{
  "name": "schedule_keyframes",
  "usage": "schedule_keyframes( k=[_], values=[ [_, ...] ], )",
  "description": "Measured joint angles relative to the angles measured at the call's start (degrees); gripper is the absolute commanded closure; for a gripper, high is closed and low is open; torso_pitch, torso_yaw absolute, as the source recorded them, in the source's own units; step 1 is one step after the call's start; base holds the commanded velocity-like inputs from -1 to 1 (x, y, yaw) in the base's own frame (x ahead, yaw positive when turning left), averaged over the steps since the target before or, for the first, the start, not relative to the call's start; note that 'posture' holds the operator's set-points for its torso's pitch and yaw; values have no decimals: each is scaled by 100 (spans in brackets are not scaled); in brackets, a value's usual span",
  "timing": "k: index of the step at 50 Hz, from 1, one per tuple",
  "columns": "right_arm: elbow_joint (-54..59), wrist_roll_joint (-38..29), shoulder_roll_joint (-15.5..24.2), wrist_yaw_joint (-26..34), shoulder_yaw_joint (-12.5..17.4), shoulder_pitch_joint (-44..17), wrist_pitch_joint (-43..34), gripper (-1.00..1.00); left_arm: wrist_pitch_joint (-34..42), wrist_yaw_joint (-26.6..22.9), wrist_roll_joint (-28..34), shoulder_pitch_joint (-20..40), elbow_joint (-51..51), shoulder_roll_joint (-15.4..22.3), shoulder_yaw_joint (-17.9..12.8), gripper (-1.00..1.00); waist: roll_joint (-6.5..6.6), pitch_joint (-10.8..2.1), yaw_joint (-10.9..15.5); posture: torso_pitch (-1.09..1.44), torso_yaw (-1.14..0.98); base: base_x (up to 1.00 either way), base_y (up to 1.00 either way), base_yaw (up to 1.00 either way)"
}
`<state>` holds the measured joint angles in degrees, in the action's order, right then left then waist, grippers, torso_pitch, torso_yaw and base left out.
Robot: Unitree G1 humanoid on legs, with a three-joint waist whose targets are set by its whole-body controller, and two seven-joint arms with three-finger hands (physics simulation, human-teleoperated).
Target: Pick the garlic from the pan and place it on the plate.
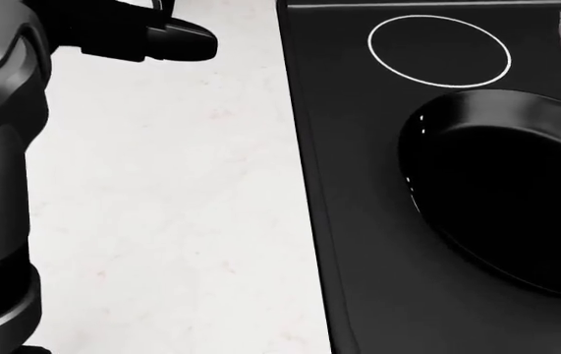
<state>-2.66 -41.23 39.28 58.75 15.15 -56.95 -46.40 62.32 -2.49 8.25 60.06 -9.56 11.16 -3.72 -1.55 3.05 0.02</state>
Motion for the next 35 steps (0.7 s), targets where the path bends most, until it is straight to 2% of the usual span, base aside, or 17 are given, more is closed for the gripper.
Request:
schedule_keyframes(
  k=[10,19,23,27,31,35],
  values=[
    [-124,1629,-70,-1303,404,71,-1182,100,38,2,-18,4,-27,29,-34,-100,-28,-11,21,0,0,0,0,0],
    [-257,3549,-49,-2621,877,195,-1917,100,52,-3,-44,93,65,120,-93,-100,-28,-1,41,0,0,0,0,0],
    [-656,4289,134,-3066,694,85,-2482,100,169,-22,-90,274,61,200,-128,-100,-22,20,52,0,0,0,0,0],
    [-686,4783,444,-3308,710,-21,-2698,100,181,0,-104,309,-3,206,-92,-100,-61,9,67,0,0,0,-2,0],
    [-646,5080,565,-3576,660,-130,-2818,100,263,16,-97,309,69,202,-91,-100,8,-123,58,0,0,0,-8,0],
    [-734,5350,646,-3736,543,-216,-2838,100,243,16,-76,341,-32,217,-88,-100,-30,-121,81,0,0,0,-12,0]
  ],
)
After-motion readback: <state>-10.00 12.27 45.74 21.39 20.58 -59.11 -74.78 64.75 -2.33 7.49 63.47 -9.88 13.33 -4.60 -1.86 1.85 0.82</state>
